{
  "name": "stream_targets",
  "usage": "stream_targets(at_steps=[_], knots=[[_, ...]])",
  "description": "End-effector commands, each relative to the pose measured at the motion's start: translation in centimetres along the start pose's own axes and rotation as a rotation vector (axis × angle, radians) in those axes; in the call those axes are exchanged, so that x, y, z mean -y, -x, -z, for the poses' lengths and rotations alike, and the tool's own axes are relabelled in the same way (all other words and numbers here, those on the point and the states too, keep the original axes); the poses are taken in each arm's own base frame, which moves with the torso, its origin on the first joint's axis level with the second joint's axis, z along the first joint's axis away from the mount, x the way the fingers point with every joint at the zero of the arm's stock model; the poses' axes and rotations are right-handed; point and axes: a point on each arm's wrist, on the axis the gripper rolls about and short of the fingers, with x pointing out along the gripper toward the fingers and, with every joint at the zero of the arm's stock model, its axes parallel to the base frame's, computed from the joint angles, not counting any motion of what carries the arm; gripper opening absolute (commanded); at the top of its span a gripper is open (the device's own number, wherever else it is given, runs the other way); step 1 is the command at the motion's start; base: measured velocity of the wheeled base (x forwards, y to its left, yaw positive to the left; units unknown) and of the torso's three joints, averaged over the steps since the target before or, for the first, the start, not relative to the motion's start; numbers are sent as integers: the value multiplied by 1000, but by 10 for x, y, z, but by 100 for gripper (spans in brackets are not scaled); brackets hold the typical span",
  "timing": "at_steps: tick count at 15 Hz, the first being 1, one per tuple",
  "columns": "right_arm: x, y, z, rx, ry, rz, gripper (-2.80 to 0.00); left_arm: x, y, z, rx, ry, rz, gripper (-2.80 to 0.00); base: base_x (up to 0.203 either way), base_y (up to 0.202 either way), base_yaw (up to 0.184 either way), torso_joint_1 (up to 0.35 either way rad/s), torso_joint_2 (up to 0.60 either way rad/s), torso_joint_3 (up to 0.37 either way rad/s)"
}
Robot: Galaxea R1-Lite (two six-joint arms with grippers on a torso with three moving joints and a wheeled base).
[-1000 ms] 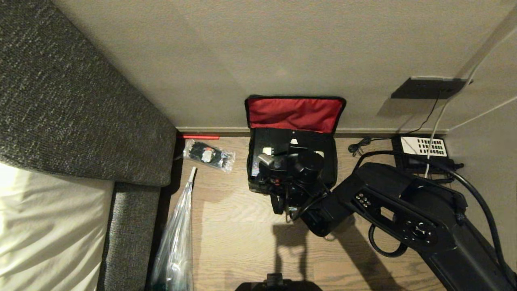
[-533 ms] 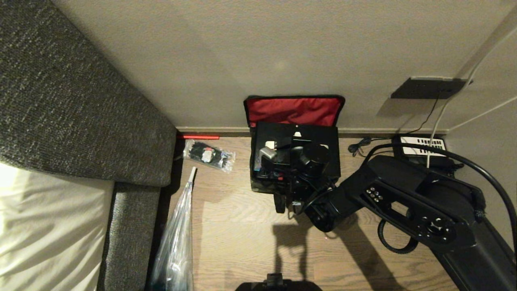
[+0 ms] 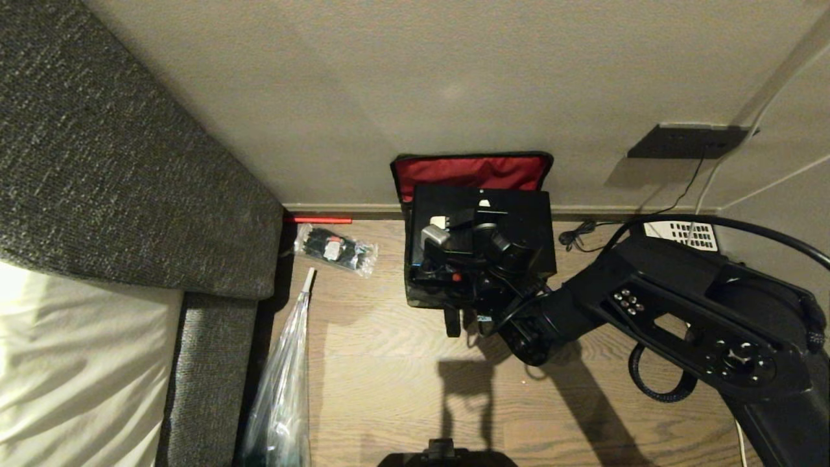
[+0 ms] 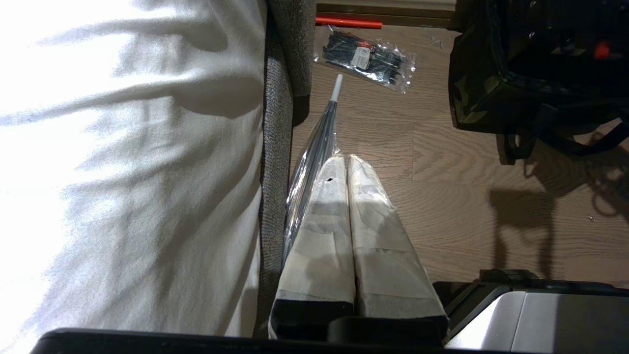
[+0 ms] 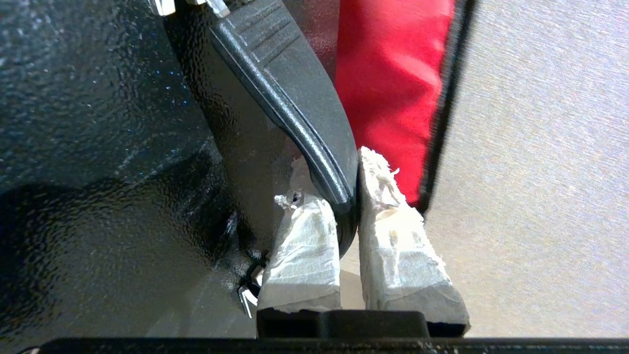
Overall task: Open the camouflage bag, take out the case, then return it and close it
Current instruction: Lift the black box, then release the handle
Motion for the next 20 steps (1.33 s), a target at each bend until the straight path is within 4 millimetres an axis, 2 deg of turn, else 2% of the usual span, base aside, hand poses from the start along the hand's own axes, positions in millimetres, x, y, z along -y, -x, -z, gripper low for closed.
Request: stream_targets(at_steps=[1, 9, 12, 20], knots=[[16, 1, 4, -7, -6, 22, -280, 0, 0, 0, -2, 0, -1, -280, 0, 0, 0, 0, 0, 0], [55, 9, 18, -15, 18, 38, -280, 0, 0, 0, 1, 0, -1, -280, 0, 0, 0, 0, 0, 0], [64, 14, 26, -29, 24, 31, -280, 0, 0, 0, 0, 1, -1, -280, 0, 0, 0, 0, 0, 0], [86, 20, 75, -128, 58, 12, -280, 0, 0, 0, 0, 1, -1, -280, 0, 0, 0, 0, 0, 0]])
